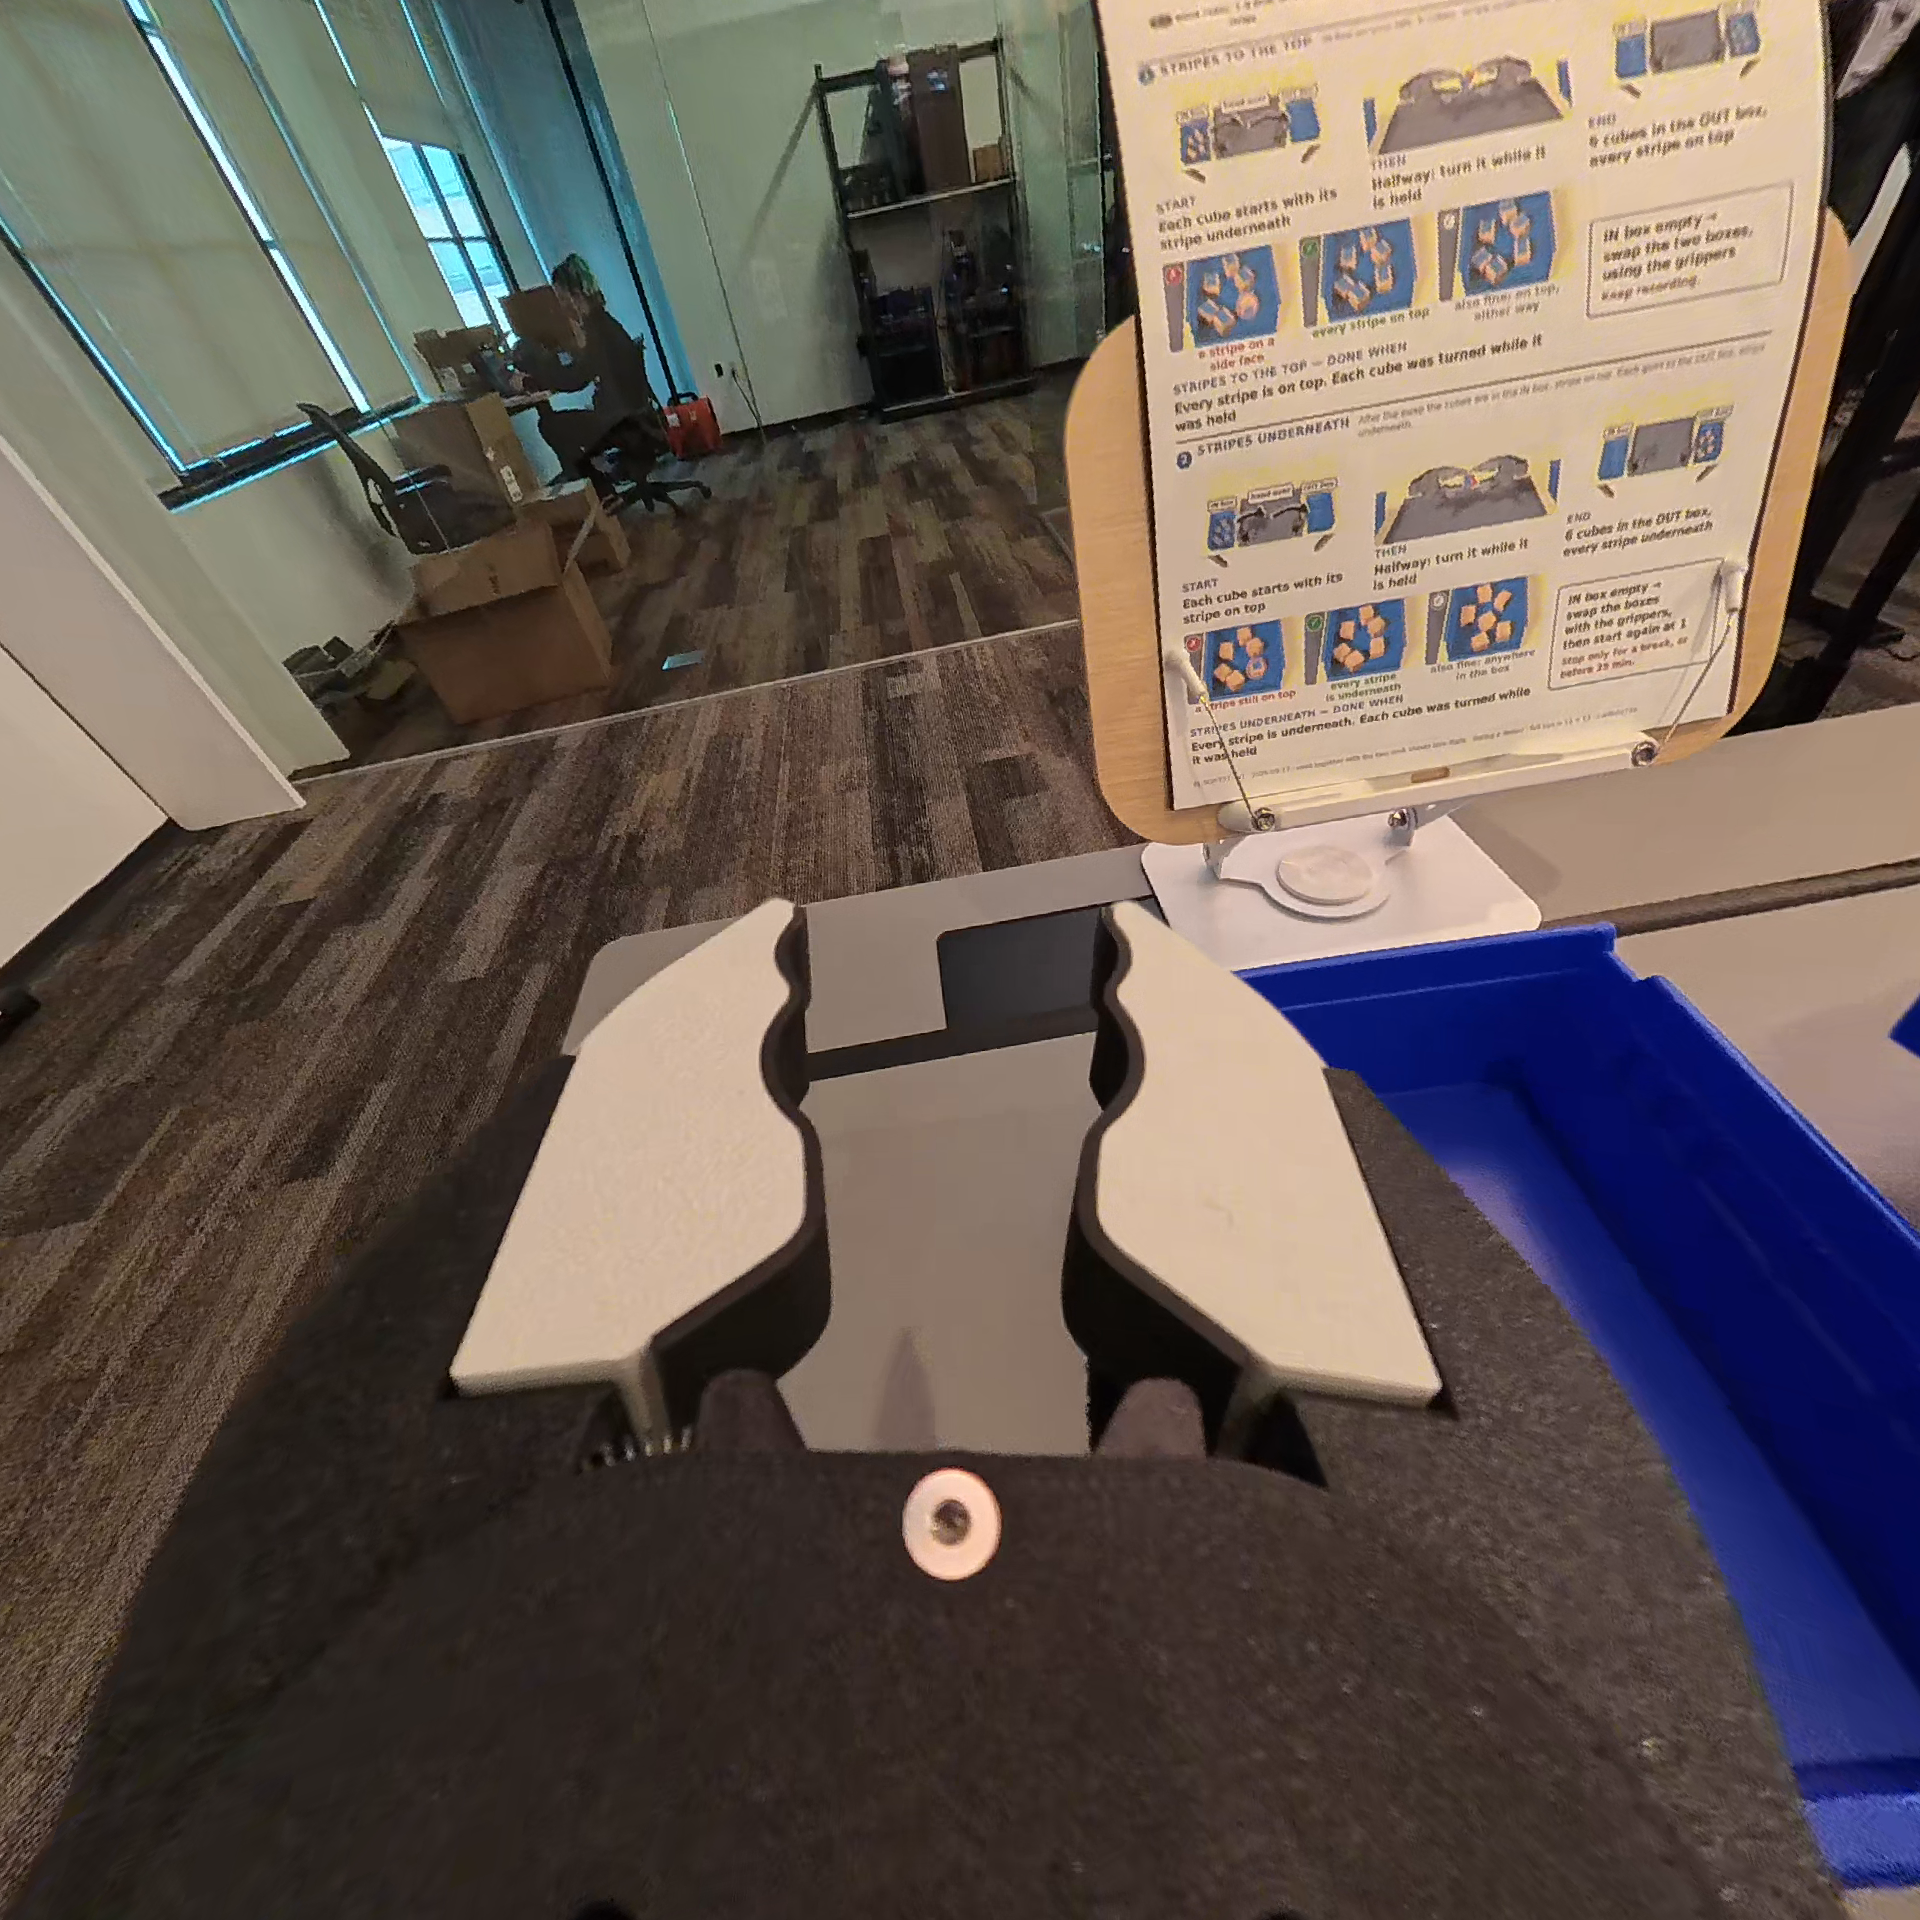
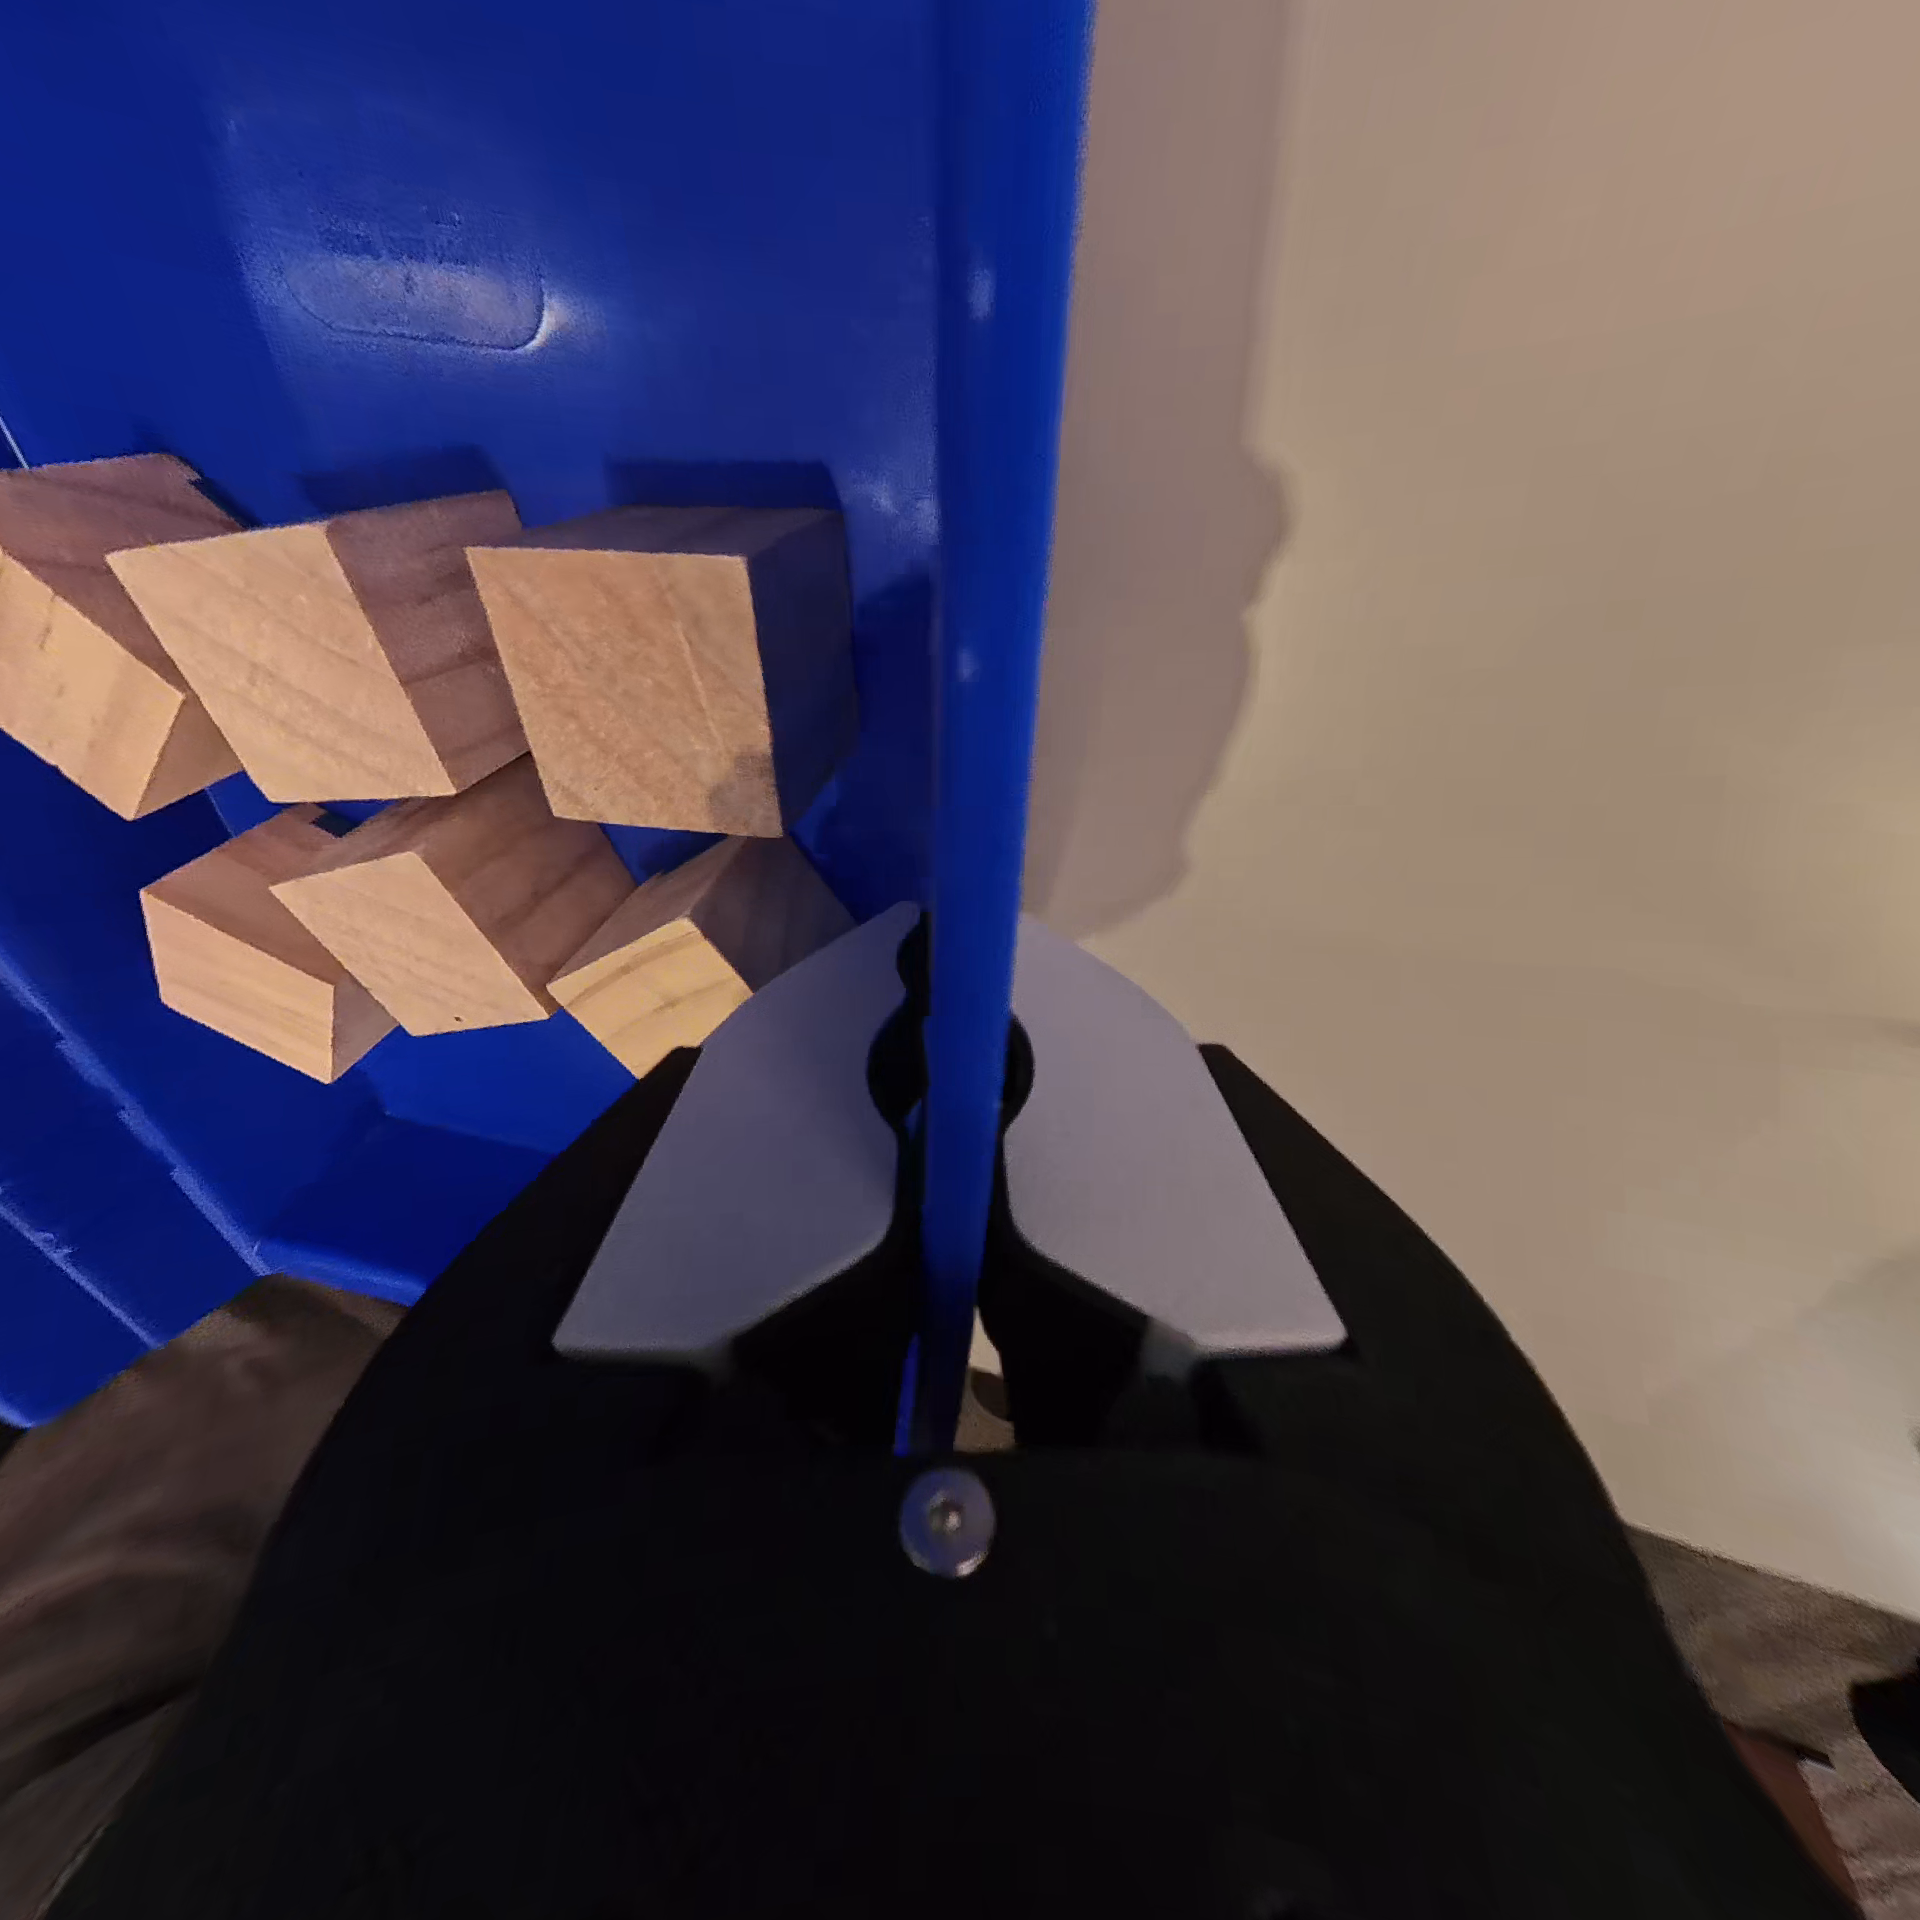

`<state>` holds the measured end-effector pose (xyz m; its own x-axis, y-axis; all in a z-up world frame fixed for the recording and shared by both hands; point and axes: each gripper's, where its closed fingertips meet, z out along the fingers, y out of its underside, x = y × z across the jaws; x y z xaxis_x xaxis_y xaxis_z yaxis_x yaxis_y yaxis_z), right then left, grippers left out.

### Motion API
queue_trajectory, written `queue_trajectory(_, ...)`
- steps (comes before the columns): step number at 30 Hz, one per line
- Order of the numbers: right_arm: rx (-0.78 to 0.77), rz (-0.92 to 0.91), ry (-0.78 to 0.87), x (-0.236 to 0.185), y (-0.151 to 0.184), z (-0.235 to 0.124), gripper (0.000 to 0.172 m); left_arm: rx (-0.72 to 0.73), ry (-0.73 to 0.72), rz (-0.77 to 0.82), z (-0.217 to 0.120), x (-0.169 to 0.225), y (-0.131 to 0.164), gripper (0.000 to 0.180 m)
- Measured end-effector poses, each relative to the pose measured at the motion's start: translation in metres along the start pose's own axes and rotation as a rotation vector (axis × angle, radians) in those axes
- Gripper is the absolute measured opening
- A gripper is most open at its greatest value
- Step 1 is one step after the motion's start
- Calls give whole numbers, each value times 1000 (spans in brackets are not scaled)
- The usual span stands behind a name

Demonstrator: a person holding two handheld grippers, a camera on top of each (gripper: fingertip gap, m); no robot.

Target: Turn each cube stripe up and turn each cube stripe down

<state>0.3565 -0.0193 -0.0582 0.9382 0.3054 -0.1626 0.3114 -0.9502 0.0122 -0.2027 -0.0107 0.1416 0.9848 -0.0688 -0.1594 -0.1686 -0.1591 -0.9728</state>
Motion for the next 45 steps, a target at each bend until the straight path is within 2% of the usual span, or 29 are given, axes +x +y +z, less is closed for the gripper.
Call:
queue_trajectory(4, -25, -51, 47, -38, -20, -44, 7, 26, -14, -13, -13, -9, -6, 52)
queue_trajectory(9, -35, -191, -12, -130, -68, -62, 6, 58, 42, -60, -33, -13, -10, 49)
queue_trajectory(13, -35, -325, -80, -220, -115, -48, 6, 57, 27, -101, -50, -27, -10, 50)
queue_trajectory(15, -49, -390, -95, -265, -134, -36, 6, 63, -7, -134, -61, -38, -11, 60)
queue_trajectory(17, -63, -451, -94, -309, -152, -23, 6, 103, -33, -182, -74, -50, -16, 65)
queue_trajectory(19, -78, -512, -84, -352, -168, -9, 6, 174, -27, -223, -89, -56, -26, 62)
queue_trajectory(23, -111, -607, -55, -429, -193, 16, 8, 206, -18, -220, -106, -57, -31, 62)
queue_trajectory(29, -142, -699, -56, -523, -214, 43, 7, 170, 17, -187, -107, -47, -28, 62)
queue_trajectory(33, -156, -708, -74, -569, -220, 62, 8, 115, 58, -162, -98, -36, -21, 63)
queue_trajectory(37, -143, -689, -94, -597, -228, 96, 7, 63, 104, -140, -92, -26, -13, 65)
queue_trajectory(45, -178, -635, -123, -590, -226, 170, 9, 41, 136, -142, -92, -24, -9, 65)
